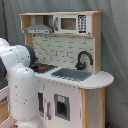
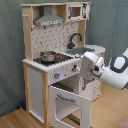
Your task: Play with the kitchen
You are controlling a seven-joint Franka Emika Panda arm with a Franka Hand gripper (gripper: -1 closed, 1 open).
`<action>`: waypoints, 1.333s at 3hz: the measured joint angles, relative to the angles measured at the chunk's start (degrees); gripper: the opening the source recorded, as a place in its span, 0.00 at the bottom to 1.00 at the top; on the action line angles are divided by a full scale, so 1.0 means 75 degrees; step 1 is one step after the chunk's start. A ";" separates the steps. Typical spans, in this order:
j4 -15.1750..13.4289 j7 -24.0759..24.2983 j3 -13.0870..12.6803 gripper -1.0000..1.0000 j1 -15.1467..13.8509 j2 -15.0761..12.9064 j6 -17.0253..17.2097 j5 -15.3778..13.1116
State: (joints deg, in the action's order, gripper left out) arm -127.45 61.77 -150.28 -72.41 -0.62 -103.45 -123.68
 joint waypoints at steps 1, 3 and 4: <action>0.0081 0.0571 -0.0005 1.00 0.0276 0.0392 0.0199 0.0054; 0.1428 0.0631 -0.0010 1.00 0.0991 0.1287 0.0409 0.0208; 0.1955 0.0804 -0.0013 1.00 0.1089 0.1853 0.0379 0.0366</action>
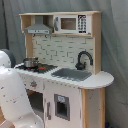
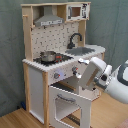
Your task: Play with the kitchen
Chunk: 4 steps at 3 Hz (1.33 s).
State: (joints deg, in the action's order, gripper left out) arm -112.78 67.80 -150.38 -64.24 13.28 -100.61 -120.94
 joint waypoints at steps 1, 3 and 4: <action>0.0409 0.0324 0.0013 1.00 -0.0010 0.0573 -0.0012 0.0310; 0.1131 0.1347 0.0059 1.00 -0.0087 0.1608 -0.0006 0.1056; 0.1633 0.1730 0.0053 1.00 -0.0099 0.2129 -0.0083 0.1534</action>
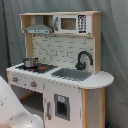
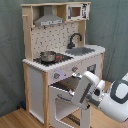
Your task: Play with the kitchen
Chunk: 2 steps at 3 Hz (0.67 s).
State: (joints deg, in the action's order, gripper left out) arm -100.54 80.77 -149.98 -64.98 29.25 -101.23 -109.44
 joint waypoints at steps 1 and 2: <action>0.0567 0.0154 -0.0009 1.00 0.0002 0.0478 -0.0226 0.0543; 0.1080 0.0233 -0.0010 1.00 -0.0003 0.0934 -0.0490 0.1135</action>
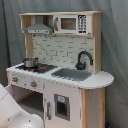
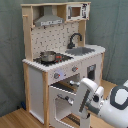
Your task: Play with the kitchen
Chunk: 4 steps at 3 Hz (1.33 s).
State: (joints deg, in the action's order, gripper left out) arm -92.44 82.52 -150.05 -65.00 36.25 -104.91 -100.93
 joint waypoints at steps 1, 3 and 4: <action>0.0270 0.0061 0.0009 1.00 -0.0031 0.0413 -0.0210 0.0611; 0.0302 0.0172 0.0006 1.00 -0.0343 0.1141 -0.0701 0.1913; 0.0302 0.0086 0.0001 1.00 -0.0395 0.1381 -0.1039 0.2633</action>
State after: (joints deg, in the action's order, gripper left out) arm -90.17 83.16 -150.04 -67.96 46.61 -112.70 -81.18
